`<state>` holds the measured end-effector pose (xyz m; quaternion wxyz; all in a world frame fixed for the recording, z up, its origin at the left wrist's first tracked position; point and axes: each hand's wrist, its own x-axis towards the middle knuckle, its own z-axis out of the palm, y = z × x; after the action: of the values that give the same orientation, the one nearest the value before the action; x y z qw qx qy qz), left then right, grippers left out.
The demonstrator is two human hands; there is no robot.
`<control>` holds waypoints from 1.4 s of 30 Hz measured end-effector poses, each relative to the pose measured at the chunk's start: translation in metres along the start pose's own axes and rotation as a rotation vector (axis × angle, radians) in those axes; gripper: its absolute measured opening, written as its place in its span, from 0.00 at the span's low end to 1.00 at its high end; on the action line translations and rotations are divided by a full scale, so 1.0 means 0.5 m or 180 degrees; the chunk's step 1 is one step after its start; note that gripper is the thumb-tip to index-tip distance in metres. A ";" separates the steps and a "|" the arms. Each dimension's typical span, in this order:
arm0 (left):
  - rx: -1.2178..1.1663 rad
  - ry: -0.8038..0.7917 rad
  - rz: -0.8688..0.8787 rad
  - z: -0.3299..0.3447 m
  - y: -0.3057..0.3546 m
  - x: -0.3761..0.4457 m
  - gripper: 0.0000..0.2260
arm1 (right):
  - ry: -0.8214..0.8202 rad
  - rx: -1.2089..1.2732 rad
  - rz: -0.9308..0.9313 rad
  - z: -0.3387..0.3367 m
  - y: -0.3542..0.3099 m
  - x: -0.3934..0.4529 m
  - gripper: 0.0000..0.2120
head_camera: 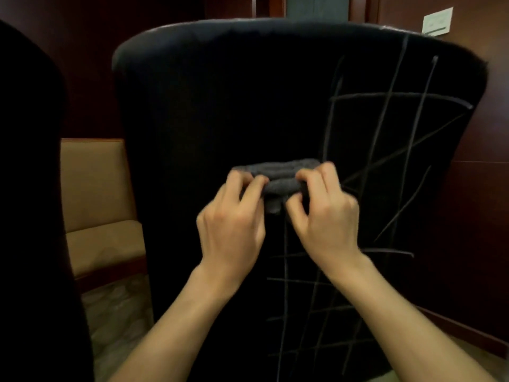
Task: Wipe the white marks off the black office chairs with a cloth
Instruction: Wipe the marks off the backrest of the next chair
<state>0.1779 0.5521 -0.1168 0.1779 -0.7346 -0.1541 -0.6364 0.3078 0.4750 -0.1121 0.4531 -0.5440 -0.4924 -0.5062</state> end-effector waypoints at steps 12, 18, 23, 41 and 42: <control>-0.0359 -0.0330 -0.0593 0.039 -0.006 -0.221 0.13 | -0.0624 0.0175 0.0086 0.009 -0.016 -0.174 0.12; -0.0612 0.0002 -0.0794 0.047 -0.029 -0.211 0.12 | -0.0559 0.0180 -0.0032 0.023 -0.044 -0.127 0.10; -0.0443 -0.0096 -0.0614 0.041 -0.057 -0.251 0.13 | -0.0788 0.0225 0.0034 0.041 -0.050 -0.217 0.12; -0.0260 -0.0362 -0.0135 0.034 -0.070 -0.253 0.17 | -0.0773 0.0144 -0.0146 0.035 -0.045 -0.221 0.13; -0.0294 -0.0456 -0.0204 0.034 -0.070 -0.283 0.16 | -0.0877 0.0180 -0.0134 0.037 -0.048 -0.247 0.13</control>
<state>0.1567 0.5908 -0.2570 0.1118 -0.7804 -0.1603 -0.5940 0.2855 0.4862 -0.2366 0.3857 -0.5850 -0.5753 -0.4220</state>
